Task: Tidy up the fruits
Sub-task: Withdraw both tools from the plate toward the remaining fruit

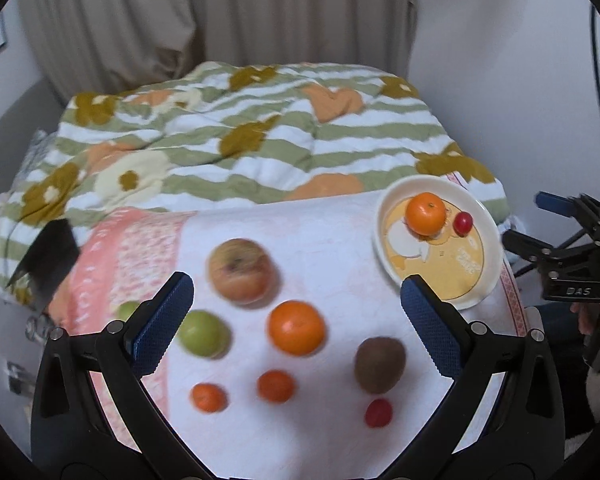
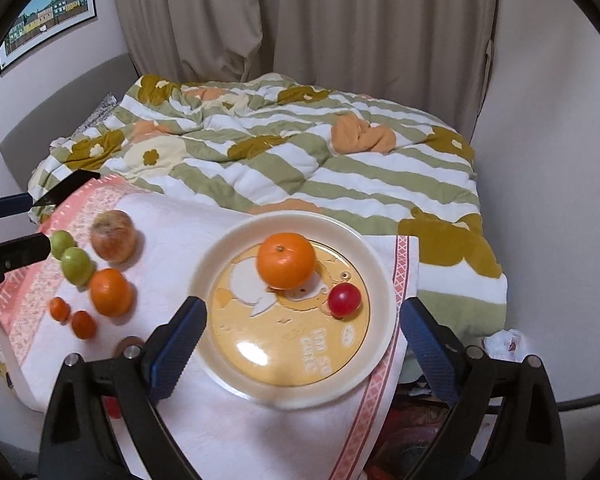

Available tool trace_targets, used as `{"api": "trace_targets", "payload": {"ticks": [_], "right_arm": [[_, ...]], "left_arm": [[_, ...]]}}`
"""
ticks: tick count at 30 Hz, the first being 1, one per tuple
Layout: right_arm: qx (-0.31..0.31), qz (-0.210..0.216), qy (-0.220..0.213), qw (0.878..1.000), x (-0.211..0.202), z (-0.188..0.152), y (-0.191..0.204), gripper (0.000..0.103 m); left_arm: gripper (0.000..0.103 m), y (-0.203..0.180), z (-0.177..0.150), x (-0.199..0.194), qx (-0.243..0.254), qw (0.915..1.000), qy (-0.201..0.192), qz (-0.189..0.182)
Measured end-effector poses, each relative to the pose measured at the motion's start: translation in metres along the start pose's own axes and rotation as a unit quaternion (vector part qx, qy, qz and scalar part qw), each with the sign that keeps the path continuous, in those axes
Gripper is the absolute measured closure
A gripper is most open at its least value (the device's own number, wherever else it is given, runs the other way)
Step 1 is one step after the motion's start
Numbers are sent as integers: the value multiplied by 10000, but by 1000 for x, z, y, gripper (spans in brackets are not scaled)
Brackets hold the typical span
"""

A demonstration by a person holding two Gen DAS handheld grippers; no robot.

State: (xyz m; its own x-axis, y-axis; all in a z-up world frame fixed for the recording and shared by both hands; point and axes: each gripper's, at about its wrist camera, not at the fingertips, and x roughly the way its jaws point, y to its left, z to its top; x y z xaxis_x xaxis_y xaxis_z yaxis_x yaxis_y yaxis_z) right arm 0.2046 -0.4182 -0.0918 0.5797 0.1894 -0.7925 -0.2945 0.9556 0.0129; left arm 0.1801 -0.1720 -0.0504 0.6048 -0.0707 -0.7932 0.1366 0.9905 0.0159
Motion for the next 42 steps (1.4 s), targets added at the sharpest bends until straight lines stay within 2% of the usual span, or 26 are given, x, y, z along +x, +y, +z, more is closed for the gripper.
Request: {"api": "trace_targets", "payload": {"ticks": [6,10,20,30,36,42], "right_arm": [[49,-56,-106,9999,-40,0,26,7],[223,-76,-73,9997,-59,-3,46,7],[759,-587,-63,9954,-91,-33,113,7],[1511,-953,107,9839,-89,-80,172,7],[1748,-1019,93,9793,-68,-107,193,7],[1855,-998,183,9774,-40,-121,199,7]], "left_arm": [[0,36,-16,-42,-238,9991,-169,303],[0,63,-29,-64,-362,9984,-234,378],[0,130,-64,-95,-188,9994,-291,84],[0,155,-100,-68,342,9982,-53,-483],[0,149,-120,-32,661,9950,66,-743],[0,134,-131,6,864,9912,226,-977]]}}
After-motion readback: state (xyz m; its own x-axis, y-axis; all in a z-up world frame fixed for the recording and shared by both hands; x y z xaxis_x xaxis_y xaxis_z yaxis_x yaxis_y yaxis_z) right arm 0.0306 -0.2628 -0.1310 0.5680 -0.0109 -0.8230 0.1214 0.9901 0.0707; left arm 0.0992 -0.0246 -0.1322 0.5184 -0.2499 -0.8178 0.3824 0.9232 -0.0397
